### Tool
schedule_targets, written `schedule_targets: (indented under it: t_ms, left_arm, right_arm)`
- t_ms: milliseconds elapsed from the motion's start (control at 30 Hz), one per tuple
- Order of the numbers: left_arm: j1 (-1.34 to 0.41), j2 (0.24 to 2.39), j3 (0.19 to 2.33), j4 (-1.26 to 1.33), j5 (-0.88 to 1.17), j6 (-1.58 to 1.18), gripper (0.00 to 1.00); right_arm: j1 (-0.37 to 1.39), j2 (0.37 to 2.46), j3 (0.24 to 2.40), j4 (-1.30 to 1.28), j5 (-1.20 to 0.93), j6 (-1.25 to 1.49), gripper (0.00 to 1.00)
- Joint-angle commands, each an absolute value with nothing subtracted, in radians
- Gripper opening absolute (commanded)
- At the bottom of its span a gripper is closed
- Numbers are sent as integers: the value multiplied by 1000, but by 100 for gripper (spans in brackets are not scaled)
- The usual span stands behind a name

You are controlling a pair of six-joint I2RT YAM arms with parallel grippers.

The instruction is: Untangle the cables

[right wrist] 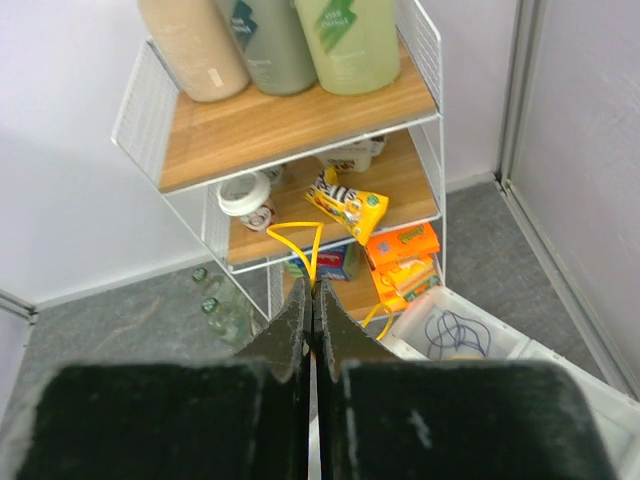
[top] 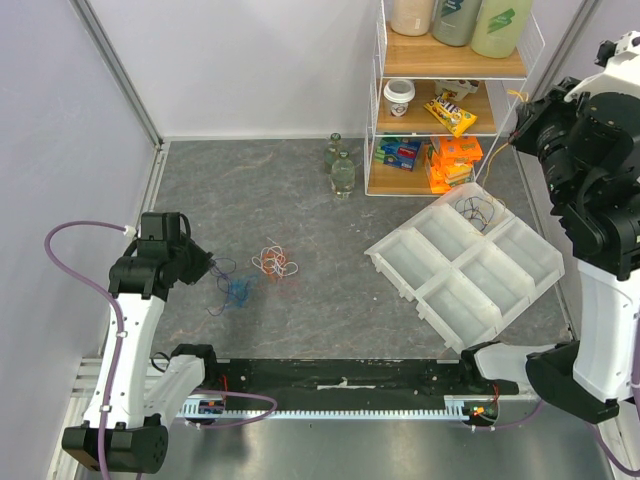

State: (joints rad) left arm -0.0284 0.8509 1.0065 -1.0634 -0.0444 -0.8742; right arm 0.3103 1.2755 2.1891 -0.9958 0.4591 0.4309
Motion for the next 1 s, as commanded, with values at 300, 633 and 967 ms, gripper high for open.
schedule_targets:
  t_ms: [300, 633, 967]
  left_arm:
    - [-29, 853, 1014, -1022, -41, -894, 2]
    - [-31, 859, 991, -1006, -26, -893, 2]
    - [-31, 865, 1008, -1005, -35, -874, 2]
  right_arm:
    - [311, 1351, 2436, -844, 410, 419, 0]
    - [313, 1246, 2053, -808, 466, 433, 0]
    - [313, 1295, 2131, -781, 422, 445, 0]
